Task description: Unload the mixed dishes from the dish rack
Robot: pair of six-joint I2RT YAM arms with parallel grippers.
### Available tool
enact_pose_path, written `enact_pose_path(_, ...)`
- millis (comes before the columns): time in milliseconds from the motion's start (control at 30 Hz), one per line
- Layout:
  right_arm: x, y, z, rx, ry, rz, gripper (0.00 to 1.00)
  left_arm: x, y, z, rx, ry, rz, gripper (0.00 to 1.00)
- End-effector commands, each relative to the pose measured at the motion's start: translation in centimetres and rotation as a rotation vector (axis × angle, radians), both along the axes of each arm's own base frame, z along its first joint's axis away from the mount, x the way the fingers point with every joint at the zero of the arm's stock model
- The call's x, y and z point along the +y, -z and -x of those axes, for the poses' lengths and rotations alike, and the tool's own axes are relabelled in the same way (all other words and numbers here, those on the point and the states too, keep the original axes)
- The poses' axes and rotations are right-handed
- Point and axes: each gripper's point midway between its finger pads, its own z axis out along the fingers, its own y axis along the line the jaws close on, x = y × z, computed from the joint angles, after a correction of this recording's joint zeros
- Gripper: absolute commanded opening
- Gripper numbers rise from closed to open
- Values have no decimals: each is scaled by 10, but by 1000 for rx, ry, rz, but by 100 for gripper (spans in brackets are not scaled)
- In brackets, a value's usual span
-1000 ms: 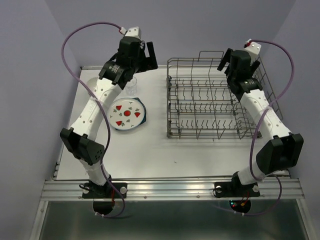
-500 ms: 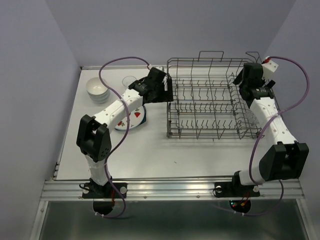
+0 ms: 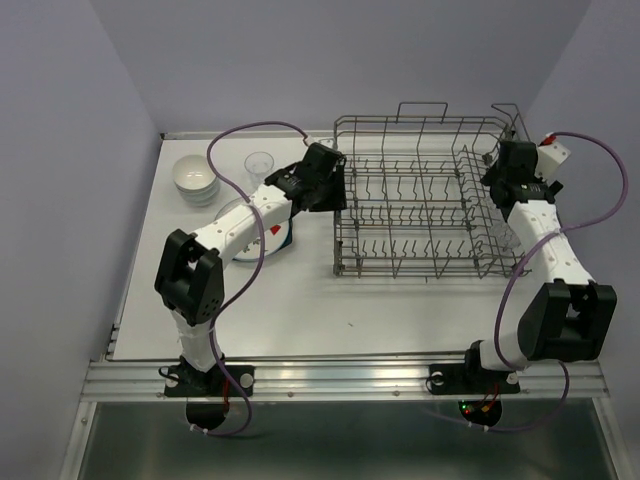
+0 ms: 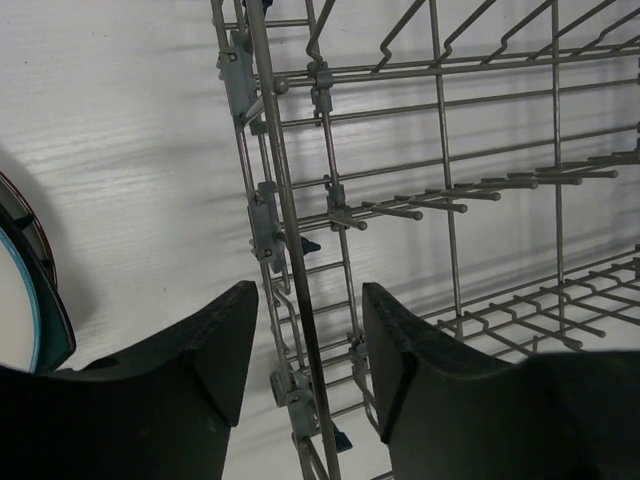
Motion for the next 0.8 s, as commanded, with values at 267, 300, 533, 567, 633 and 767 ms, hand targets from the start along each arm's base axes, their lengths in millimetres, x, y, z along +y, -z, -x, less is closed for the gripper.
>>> enact_pose_path(267,-16,5,-19,-44,57,-25,100,3,5,9,-11,-35,0,26)
enact_pose_path(300,-15,9,-22,-33,51,-25,100,4,9,11,-5,-35,-5,23)
enact_pose_path(533,-19,26,-27,0,53,-23,100,9,12,13,-8,-48,-11,19)
enact_pose_path(567,-20,26,-30,-5,50,-17,100,8,13,13,-4,-47,-10,20)
enact_pose_path(633,-22,30,-32,10,48,-3,100,8,13,14,-4,-44,-6,19)
enact_pose_path(767,-26,28,-40,12,49,18,100,9,17,15,-1,-42,-14,17)
